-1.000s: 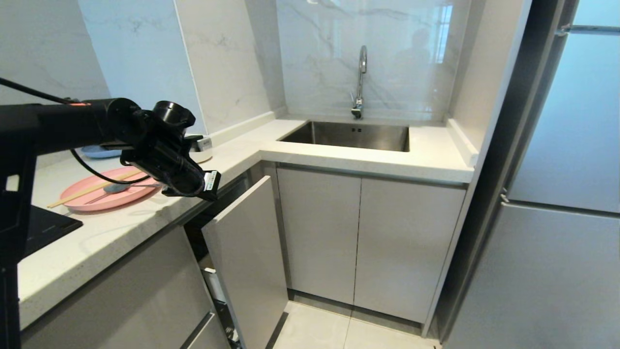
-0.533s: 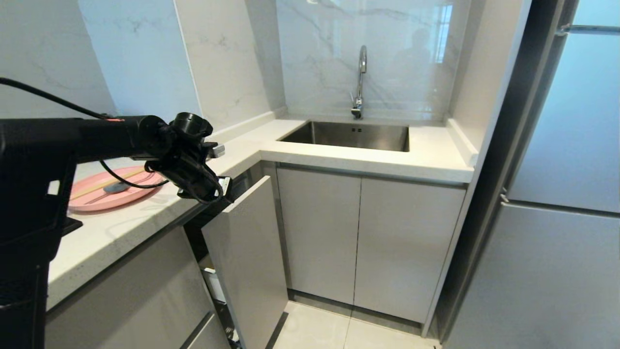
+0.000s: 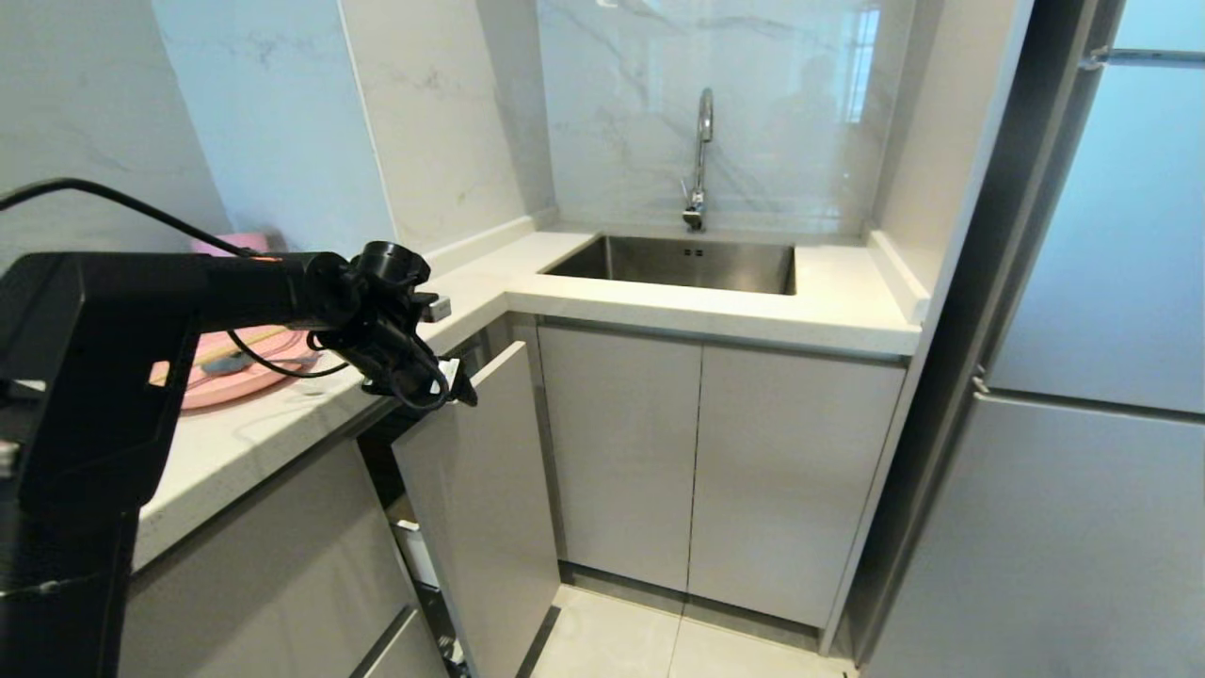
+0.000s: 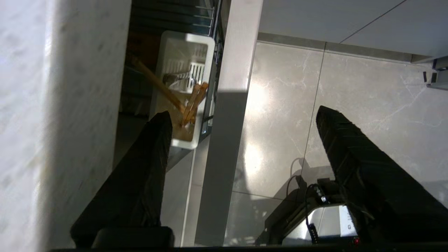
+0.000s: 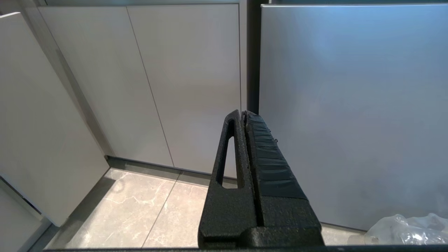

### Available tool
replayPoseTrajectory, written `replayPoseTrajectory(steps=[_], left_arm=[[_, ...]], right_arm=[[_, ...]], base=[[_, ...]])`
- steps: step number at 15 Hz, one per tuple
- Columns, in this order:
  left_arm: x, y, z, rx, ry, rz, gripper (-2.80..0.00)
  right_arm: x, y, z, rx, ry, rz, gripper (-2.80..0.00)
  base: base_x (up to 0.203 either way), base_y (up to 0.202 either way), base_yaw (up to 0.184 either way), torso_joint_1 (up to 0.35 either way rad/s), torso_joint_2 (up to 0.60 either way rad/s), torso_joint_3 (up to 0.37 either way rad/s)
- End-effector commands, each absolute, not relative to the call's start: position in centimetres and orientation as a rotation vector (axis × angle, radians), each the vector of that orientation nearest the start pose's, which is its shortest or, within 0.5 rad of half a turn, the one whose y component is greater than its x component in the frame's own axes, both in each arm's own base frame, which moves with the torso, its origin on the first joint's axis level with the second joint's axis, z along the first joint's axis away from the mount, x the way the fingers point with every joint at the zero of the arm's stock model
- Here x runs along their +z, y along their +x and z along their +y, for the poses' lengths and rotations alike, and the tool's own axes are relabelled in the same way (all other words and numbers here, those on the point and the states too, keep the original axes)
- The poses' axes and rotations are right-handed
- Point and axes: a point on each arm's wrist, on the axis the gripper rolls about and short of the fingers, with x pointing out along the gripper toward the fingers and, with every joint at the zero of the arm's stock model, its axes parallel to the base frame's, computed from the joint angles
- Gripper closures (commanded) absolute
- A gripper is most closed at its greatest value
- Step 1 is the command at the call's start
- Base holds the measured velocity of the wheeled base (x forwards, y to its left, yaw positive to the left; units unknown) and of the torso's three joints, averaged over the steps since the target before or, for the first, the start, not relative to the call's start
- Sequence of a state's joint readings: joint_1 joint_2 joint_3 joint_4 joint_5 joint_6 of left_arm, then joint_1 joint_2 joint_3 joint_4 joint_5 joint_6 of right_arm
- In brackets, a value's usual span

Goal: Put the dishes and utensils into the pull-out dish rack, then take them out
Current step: Open the cupboard

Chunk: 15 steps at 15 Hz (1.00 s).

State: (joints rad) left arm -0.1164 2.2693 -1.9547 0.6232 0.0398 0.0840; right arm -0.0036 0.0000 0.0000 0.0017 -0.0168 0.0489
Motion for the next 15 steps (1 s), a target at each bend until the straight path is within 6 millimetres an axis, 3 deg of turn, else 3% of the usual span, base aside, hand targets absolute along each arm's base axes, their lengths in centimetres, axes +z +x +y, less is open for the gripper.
replayPoseTrajectory(steps=[1,8,15], left_arm=[[15.3,44.6,-5.1,-0.111,0.153,0.951,-2.80],[13.6,45.1,-5.4,-0.121,0.138,0.986,-2.80],[13.1,44.6,-8.5,-0.157,0.120,1.001,-2.80]], right_arm=[[7.5,-2.3,0.0,-0.020,0.049,0.003,0.00],[7.5,-2.3,0.0,-0.020,0.049,0.003,0.00],[7.5,-2.3,0.0,-0.020,0.049,0.003,0.00]], base=[[0.000,0.000,0.000,0.000,0.00,0.000],[0.000,0.000,0.000,0.000,0.00,0.000],[0.000,0.000,0.000,0.000,0.00,0.000]])
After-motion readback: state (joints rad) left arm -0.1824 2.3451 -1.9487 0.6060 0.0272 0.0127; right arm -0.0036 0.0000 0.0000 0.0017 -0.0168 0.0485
